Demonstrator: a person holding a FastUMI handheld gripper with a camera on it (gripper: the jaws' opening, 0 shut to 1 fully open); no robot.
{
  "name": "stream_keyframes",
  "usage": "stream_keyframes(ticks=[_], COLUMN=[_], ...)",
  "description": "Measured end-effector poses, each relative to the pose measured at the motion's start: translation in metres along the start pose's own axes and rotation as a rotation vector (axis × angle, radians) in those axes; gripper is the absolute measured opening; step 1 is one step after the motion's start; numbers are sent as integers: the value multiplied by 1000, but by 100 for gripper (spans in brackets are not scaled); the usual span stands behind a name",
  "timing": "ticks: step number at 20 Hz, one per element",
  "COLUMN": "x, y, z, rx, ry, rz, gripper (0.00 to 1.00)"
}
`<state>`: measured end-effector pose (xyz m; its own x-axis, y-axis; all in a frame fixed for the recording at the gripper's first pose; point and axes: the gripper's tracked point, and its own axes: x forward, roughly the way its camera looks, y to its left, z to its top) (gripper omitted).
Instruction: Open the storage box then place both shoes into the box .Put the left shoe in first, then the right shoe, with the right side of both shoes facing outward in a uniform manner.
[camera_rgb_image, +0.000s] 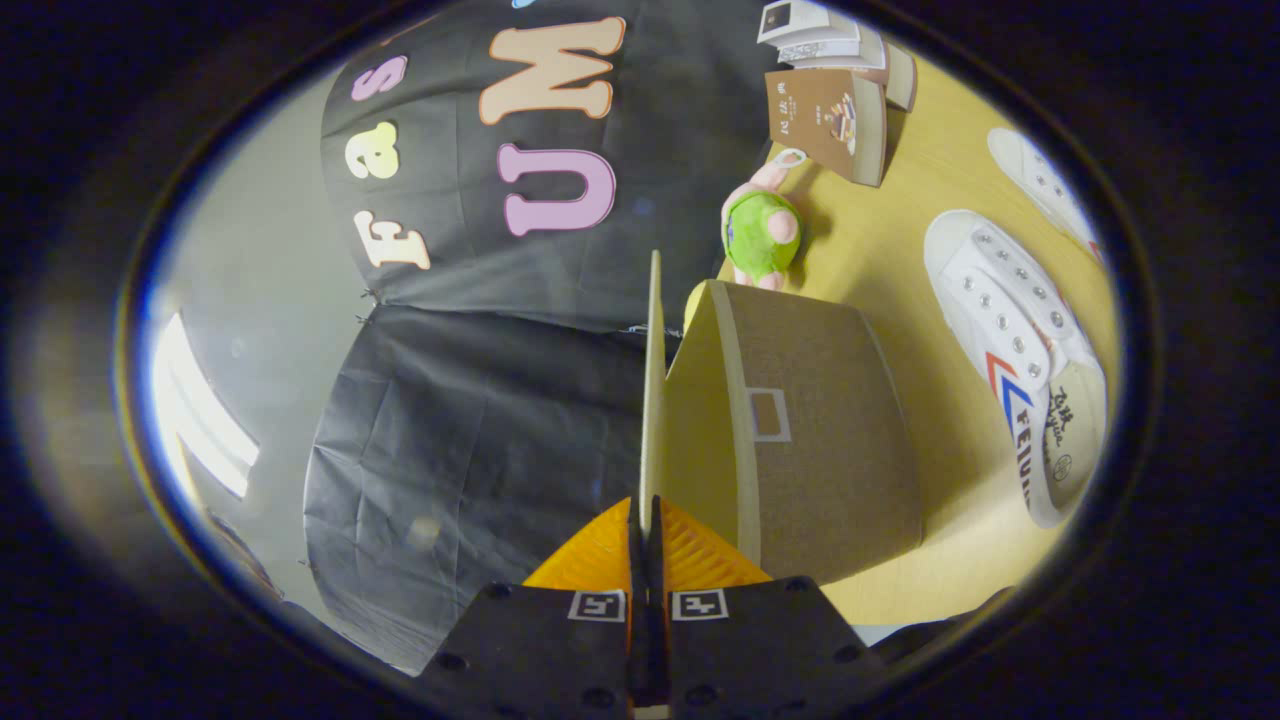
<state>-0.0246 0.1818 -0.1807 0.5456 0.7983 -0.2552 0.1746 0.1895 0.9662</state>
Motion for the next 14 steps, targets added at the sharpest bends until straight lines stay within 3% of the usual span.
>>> stream_keyframes(ticks=[5, 14], x=[-1, 37], y=[29, 100], z=[1, -24], rx=[-70, -263], ry=[5, 21], rz=[-40, -30], gripper=[3, 3])
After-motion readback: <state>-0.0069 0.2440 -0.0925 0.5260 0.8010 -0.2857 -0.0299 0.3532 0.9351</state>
